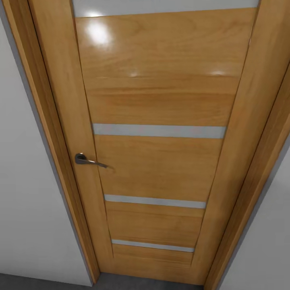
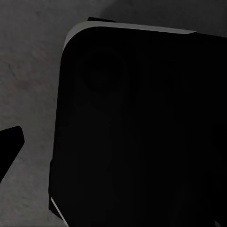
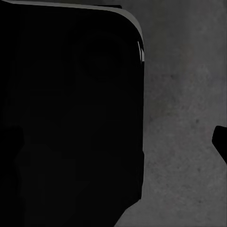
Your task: Move the two storage containers from the living room to the garage. In the garage, place one container on the floor and stack the other container on top of it (either order is fine).
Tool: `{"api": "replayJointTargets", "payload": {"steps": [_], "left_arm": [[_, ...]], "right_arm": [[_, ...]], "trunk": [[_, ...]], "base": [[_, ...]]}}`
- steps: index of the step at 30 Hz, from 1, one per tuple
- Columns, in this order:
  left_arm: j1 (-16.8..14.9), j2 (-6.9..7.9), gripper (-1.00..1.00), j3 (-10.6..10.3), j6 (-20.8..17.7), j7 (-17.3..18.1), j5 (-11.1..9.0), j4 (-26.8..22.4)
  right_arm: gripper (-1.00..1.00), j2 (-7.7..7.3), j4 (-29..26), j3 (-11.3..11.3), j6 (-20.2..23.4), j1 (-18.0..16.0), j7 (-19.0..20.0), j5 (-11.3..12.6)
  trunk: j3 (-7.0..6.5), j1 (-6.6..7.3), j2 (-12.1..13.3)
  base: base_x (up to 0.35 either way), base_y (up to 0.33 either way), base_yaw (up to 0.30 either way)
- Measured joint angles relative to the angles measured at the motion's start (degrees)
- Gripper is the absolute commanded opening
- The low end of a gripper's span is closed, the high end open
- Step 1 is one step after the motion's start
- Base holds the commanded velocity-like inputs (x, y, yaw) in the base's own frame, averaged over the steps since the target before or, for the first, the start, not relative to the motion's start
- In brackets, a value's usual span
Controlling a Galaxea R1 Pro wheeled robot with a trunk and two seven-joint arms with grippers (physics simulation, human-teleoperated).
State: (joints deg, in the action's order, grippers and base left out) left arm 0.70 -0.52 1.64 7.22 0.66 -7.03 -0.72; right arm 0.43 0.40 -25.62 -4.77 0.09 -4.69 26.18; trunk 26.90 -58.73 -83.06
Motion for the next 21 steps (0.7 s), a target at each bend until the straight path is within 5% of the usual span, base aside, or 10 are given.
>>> {"api": "replayJointTargets", "payload": {"steps": [21], "left_arm": [[0.02,0.00,1.00,0.00,0.01,-0.02,-0.20,0.00]], "right_arm": [[1.00,-0.08,0.00,0.01,0.08,0.00,0.00,0.07]], "trunk": [[0.00,0.00,0.00]], "base": [[0.000,0.000,0.000]]}}
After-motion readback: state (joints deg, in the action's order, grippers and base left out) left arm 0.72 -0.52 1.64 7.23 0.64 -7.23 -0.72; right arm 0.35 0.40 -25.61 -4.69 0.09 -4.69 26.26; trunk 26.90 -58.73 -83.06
